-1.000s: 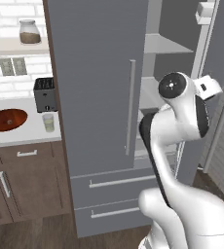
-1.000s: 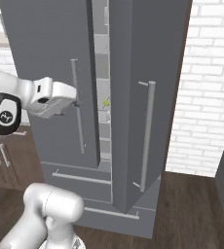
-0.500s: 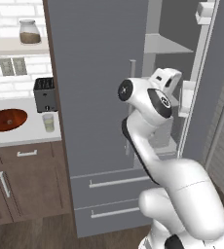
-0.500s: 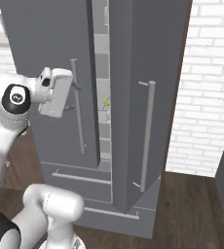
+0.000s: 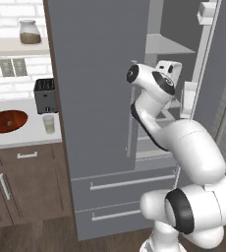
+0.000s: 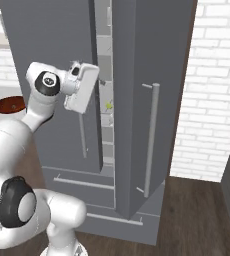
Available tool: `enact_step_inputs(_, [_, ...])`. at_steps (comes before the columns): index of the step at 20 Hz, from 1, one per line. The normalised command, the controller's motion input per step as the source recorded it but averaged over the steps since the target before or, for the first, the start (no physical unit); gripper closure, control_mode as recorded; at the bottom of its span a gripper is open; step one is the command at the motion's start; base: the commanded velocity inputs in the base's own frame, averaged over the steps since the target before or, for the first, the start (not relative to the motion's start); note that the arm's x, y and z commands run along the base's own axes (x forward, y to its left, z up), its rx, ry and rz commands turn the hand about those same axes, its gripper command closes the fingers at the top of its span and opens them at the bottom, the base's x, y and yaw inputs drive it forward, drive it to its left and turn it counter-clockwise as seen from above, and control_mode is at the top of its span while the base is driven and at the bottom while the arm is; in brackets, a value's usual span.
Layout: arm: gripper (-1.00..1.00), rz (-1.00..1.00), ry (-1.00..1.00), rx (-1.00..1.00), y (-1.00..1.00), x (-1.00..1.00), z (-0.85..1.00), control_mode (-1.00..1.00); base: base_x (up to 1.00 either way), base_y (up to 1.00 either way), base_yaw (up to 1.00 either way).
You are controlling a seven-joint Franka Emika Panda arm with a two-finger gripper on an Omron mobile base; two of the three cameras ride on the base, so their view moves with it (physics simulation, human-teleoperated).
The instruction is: Grab a lemon wedge from the fridge and one ice cube from the ice bowl, and put them in the glass of lemonade.
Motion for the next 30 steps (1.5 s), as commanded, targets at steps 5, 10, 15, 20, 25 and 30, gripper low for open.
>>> enact_step_inputs(5, [-1.0,0.0,0.05,0.0,-0.98,0.01,-0.27,-1.0,0.0,0.0,0.0])
enact_step_inputs(10, [-1.0,0.0,0.01,0.0,-1.0,-0.01,-0.22,-1.0,0.0,0.0,0.0])
enact_step_inputs(15, [-1.0,0.0,0.02,0.0,-1.0,0.0,-0.1,-1.0,0.0,0.0,0.0])
enact_step_inputs(20, [-1.0,0.0,0.03,0.0,-1.0,0.0,-0.06,-1.0,0.0,0.0,0.0])
enact_step_inputs(25, [-1.0,0.0,0.01,0.0,-1.0,0.0,-0.04,-1.0,0.0,0.0,0.0])
enact_step_inputs(30, [-1.0,0.0,-0.01,0.01,-0.04,-0.31,0.0,-1.0,0.0,0.0,0.0])
